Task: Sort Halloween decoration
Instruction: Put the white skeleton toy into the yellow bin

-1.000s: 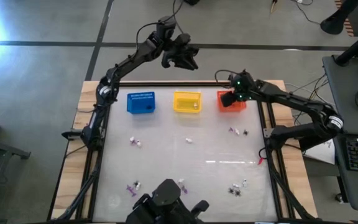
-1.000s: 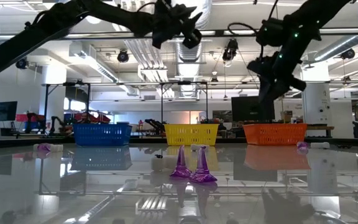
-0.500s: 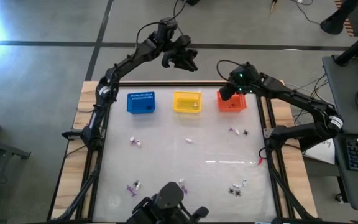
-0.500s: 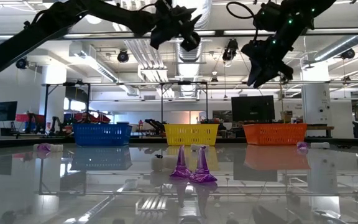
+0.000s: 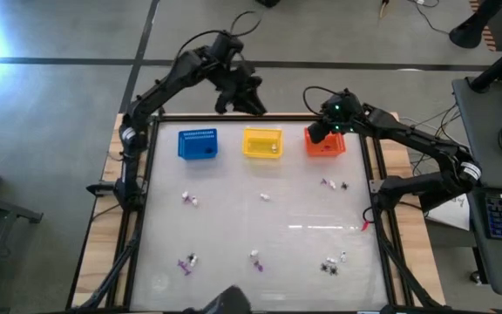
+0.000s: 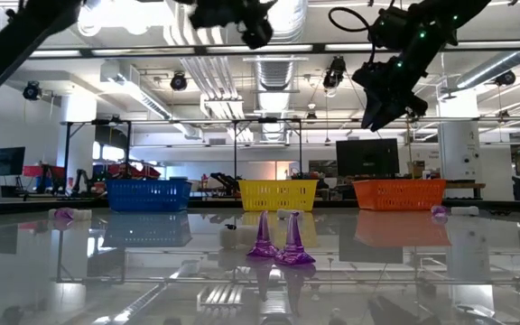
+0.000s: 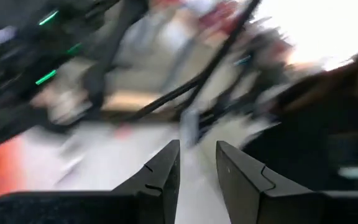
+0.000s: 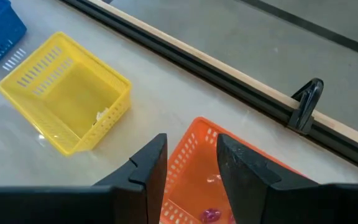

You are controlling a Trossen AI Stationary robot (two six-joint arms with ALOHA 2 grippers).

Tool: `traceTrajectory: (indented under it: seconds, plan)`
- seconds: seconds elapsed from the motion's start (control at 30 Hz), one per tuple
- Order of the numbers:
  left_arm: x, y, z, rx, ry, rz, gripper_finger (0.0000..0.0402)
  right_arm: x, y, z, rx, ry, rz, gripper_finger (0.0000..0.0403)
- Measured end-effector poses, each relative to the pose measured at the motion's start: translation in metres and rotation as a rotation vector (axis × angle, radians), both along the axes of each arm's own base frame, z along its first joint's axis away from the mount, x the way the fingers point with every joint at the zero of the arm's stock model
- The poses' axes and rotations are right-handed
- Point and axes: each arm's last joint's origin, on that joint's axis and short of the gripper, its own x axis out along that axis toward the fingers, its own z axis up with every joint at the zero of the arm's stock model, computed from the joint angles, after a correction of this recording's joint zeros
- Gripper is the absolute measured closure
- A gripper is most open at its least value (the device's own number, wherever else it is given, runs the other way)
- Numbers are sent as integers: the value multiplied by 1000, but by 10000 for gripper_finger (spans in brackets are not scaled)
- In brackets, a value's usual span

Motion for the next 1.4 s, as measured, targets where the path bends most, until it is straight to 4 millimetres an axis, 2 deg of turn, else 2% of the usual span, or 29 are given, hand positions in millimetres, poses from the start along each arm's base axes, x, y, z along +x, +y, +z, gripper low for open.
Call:
traceTrajectory:
  seconds: [0.13,0.33,0.5,0.67,0.8,0.93,1.03,1.17,1.4]
  plan:
    - [-21,-22,2,213,195,91,316,0,0,0,11,-2,-8,271]
    - [-40,-48,15,233,272,67,316,-5,8,-4,161,21,-43,271]
    - [-52,-64,18,369,439,137,316,-10,20,-3,292,90,-91,271]
    - [-64,-76,23,482,527,233,316,-2,33,3,334,91,-80,271]
    - [-80,-86,24,573,635,362,316,9,47,12,409,18,-46,271]
    - [-98,-96,17,583,712,412,316,19,66,16,514,-16,-8,271]
    - [-111,-103,9,572,728,410,316,21,83,13,590,33,-11,271]
    - [-125,-111,-6,565,740,406,316,24,110,10,652,103,-21,271]
    - [-149,-126,-21,554,712,433,316,31,162,9,715,128,-32,271]
